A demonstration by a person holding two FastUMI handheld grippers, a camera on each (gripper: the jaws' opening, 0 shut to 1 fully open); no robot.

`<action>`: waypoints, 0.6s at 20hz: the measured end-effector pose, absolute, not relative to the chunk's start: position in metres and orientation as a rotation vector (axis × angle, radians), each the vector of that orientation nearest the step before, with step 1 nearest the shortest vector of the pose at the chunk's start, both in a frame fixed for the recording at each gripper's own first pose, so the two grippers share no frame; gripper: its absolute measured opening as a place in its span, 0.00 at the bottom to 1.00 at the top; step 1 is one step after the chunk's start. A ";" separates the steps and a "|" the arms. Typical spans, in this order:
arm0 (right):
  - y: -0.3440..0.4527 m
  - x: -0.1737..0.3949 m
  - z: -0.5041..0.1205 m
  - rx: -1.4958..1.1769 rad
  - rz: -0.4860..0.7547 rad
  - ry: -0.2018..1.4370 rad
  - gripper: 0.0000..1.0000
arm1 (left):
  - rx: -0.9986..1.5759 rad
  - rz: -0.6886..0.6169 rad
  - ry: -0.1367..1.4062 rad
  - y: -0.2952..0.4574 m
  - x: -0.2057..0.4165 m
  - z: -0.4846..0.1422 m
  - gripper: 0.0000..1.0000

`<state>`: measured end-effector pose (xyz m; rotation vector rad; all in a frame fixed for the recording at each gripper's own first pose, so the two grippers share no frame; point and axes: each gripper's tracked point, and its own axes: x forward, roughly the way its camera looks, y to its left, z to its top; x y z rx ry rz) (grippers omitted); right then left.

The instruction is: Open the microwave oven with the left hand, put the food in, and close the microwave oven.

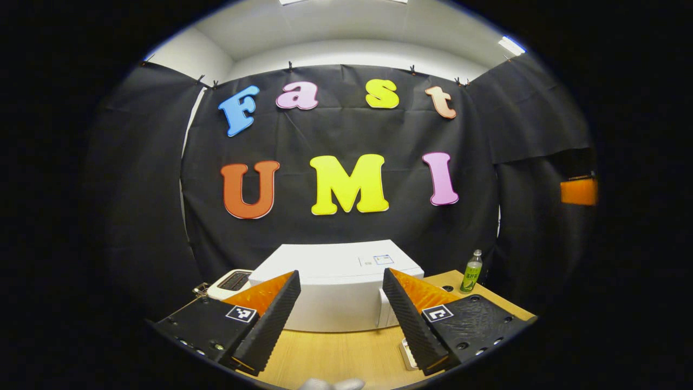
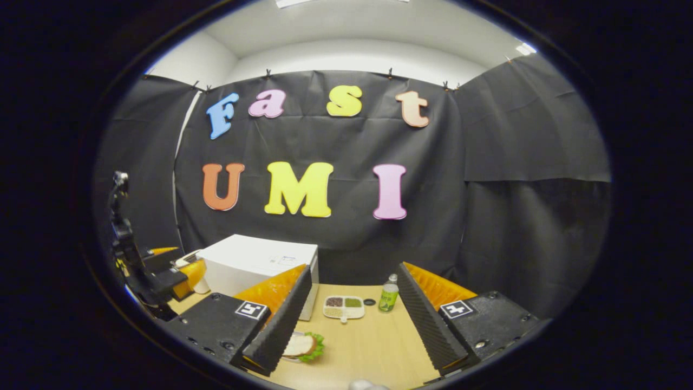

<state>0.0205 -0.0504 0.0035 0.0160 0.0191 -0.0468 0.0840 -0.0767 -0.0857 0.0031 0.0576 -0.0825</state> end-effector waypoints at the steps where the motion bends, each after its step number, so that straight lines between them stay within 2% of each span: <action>1: -0.056 0.021 0.003 0.009 -0.057 0.022 1.00 | 0.008 -0.091 0.060 -0.086 0.094 -0.096 0.95; 2: -0.062 0.021 0.002 -0.003 -0.070 0.032 1.00 | 0.006 -0.103 0.060 -0.097 0.104 -0.106 0.95; 3: -0.068 0.020 0.003 -0.013 -0.083 0.034 0.92 | 0.006 -0.112 0.075 -0.107 0.115 -0.121 0.95; 4: -0.073 0.020 0.005 -0.018 -0.095 0.032 1.00 | 0.010 -0.119 0.080 -0.116 0.126 -0.133 0.95; 5: -0.077 0.019 0.002 -0.025 -0.105 0.039 0.92 | 0.011 -0.121 0.088 -0.124 0.137 -0.145 0.87; 6: -0.081 0.019 0.000 -0.034 -0.116 0.049 1.00 | 0.009 -0.128 0.107 -0.133 0.148 -0.160 0.96; 7: -0.086 0.019 -0.003 -0.042 -0.125 0.062 1.00 | 0.008 -0.129 0.121 -0.140 0.159 -0.173 0.88; 8: -0.089 0.019 -0.005 -0.050 -0.135 0.075 0.92 | 0.008 -0.125 0.140 -0.145 0.171 -0.187 0.96; 12: -0.102 0.022 -0.013 -0.063 -0.165 0.110 0.92 | 0.003 -0.109 0.185 -0.157 0.208 -0.231 0.93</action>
